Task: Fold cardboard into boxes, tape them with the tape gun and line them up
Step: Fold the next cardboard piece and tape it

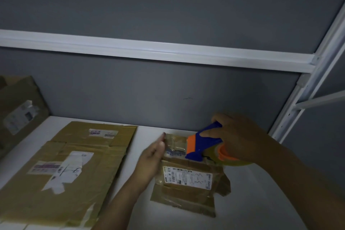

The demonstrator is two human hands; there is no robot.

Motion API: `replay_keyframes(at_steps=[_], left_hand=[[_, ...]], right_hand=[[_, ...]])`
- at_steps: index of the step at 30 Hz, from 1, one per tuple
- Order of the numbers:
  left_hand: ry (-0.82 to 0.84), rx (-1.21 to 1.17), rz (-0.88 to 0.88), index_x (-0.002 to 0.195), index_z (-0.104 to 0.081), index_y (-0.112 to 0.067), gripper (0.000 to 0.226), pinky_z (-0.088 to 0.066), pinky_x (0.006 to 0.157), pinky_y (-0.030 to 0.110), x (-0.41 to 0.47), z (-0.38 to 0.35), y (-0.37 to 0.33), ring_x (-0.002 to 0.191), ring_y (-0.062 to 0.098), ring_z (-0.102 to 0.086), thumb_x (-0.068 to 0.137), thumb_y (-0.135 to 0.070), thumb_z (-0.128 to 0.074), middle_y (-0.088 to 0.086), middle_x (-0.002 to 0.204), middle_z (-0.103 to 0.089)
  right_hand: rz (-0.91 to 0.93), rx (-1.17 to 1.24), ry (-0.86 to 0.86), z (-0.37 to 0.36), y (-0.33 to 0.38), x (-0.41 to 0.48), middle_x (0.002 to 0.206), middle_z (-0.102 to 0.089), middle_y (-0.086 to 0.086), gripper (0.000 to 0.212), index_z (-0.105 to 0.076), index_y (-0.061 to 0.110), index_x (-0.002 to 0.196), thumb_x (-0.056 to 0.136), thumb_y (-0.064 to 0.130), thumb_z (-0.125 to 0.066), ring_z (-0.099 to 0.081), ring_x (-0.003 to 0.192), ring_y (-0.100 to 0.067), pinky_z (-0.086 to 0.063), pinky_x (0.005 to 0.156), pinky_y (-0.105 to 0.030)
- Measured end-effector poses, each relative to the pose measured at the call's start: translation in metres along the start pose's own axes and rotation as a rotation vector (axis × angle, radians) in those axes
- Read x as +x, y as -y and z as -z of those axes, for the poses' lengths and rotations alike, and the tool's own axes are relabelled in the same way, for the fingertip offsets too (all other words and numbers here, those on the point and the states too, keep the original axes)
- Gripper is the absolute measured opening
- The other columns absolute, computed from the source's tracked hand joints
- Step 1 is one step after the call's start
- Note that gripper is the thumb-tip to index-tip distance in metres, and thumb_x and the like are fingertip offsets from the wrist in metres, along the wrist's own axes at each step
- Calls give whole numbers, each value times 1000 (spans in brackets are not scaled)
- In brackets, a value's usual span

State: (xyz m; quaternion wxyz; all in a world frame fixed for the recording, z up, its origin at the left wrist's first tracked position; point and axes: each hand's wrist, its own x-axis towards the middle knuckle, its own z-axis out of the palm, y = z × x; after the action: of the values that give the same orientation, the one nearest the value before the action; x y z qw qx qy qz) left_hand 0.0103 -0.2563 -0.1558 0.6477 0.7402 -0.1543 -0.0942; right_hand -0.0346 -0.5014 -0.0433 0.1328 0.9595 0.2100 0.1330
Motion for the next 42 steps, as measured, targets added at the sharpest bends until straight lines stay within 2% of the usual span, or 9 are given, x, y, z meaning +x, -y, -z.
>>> replay_keyframes(at_steps=[4, 8, 10, 13, 16, 20, 24, 34, 42], left_hand=[[202, 46, 81, 143, -14, -44, 75, -47, 80, 8, 0, 4, -2, 102, -14, -58, 80, -49, -55, -30, 122, -49], [402, 348, 152, 152, 14, -23, 124, -41, 85, 3, 15, 18, -10, 110, -13, -52, 72, -43, -78, -29, 129, -43], [373, 667, -31, 150, 18, -27, 132, -25, 113, 18, 23, 20, -18, 143, 0, -21, 68, -50, -82, -24, 154, -10], [438, 1036, -272, 153, 12, -28, 128, 3, 120, 36, 37, 7, -27, 144, 8, 21, 66, -66, -74, -15, 158, 14], [467, 1157, -360, 154, -3, -27, 119, -1, 120, 37, 45, -9, -22, 147, 14, 12, 66, -79, -63, -11, 161, -3], [387, 1135, -441, 154, -13, -23, 115, -17, 104, 15, 48, -8, -18, 137, 8, -19, 66, -78, -64, -8, 153, -26], [402, 1161, -378, 155, -1, -22, 121, -6, 105, 14, 48, -2, -22, 143, 8, -10, 67, -78, -63, -9, 160, -12], [438, 1265, -305, 155, 5, -23, 118, -6, 103, 12, 54, 8, -30, 143, 10, -8, 72, -74, -62, -8, 159, -8], [550, 1438, -380, 149, 23, -17, 116, 21, 110, 28, 46, -17, -27, 141, 16, 32, 74, -86, -34, -3, 150, 36]], right_hand=[[-5, 15, -8, -1, 0, 0, 85, -62, -3, 72, -73, 33, 104, 36, 23, -94, -60, 65, -20, -44, 51, -27], [-32, 31, 16, 3, -1, 1, 88, -60, -3, 68, -70, 31, 109, 44, 21, -89, -60, 71, -22, -46, 53, -30], [-77, 63, 79, 10, 3, 0, 101, -57, 1, 67, -59, 32, 120, 57, 26, -82, -57, 84, -19, -46, 63, -29], [-92, 107, 146, 20, 0, -4, 120, -45, 9, 57, -42, 36, 131, 78, 35, -63, -45, 103, -12, -42, 80, -24], [-97, 182, 164, 27, -5, -9, 134, -39, 12, 53, -47, 41, 134, 83, 41, -61, -43, 114, -12, -38, 90, -23], [-89, 245, 236, 33, -13, -13, 140, -36, 12, 55, -43, 46, 137, 86, 51, -61, -40, 119, -9, -35, 93, -17], [-126, 309, 238, 35, -23, -26, 139, -37, 14, 55, -43, 47, 136, 85, 51, -63, -37, 110, -1, -25, 73, 3], [-219, 267, 246, 29, -39, -57, 137, -38, 20, 53, -43, 51, 134, 84, 60, -58, -39, 109, 3, -23, 72, 3], [-298, 372, 182, -7, -33, -74, 133, -41, 18, 52, -45, 43, 136, 87, 53, -58, -37, 99, 5, -26, 71, 0]])
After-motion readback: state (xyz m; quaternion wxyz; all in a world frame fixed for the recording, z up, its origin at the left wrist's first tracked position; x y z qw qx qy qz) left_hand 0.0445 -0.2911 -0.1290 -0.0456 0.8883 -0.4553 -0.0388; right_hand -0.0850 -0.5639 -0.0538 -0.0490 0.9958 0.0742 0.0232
